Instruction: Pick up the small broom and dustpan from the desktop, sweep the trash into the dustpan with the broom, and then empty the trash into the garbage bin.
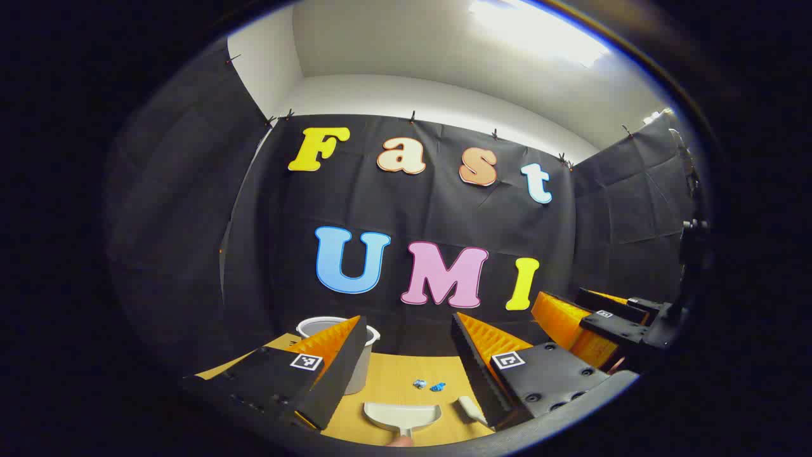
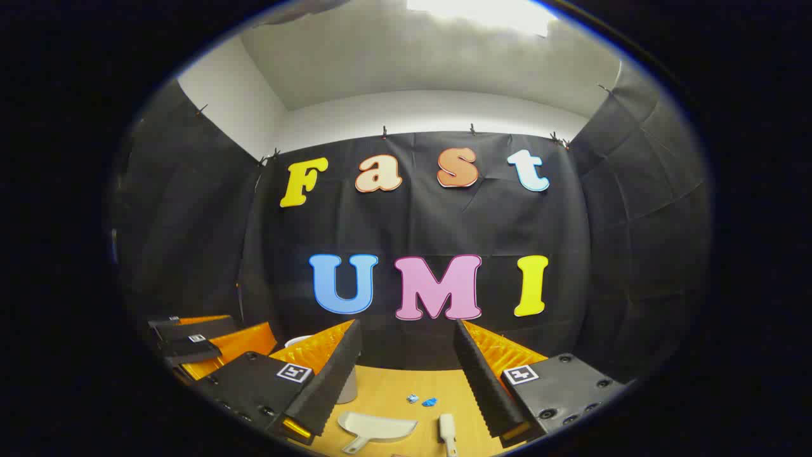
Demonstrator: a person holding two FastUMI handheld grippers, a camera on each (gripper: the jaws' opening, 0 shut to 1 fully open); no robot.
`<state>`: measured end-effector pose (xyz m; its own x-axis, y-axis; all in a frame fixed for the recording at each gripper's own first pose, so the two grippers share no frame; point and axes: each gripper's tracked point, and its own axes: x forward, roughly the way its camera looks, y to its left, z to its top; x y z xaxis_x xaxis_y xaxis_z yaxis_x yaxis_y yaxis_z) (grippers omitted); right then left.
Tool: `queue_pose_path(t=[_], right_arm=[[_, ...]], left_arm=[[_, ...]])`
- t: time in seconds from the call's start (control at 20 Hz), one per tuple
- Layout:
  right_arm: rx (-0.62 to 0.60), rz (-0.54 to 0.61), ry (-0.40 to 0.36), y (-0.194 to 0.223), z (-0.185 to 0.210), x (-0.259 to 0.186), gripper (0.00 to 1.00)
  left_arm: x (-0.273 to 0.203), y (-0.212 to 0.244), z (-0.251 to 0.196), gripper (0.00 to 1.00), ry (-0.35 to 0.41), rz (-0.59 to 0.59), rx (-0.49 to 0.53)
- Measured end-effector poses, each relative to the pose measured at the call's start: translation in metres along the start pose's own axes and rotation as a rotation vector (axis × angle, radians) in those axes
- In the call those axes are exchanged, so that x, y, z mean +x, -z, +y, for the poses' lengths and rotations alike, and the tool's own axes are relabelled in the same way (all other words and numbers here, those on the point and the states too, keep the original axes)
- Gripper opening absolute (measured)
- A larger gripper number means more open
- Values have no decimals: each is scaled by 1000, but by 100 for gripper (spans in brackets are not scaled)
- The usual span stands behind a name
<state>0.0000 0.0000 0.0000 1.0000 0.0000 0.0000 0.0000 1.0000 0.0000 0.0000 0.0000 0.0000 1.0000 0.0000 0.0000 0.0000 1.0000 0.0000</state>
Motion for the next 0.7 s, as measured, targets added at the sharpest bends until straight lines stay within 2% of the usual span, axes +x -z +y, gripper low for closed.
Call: queue_pose_path(t=[0.1,0.2,0.4,0.7], right_arm=[[-60,50,7,13,2,-6,93],[-76,74,-31,17,14,-11,93],[-60,15,-67,3,22,-15,98],[-27,0,21,3,-13,-8,97]], left_arm=[[-8,-10,10,79,-23,-53,-33],[-10,-2,2,79,-8,-36,-36],[-13,-5,2,79,-15,-28,-30],[-4,7,-2,79,-42,16,-15]])
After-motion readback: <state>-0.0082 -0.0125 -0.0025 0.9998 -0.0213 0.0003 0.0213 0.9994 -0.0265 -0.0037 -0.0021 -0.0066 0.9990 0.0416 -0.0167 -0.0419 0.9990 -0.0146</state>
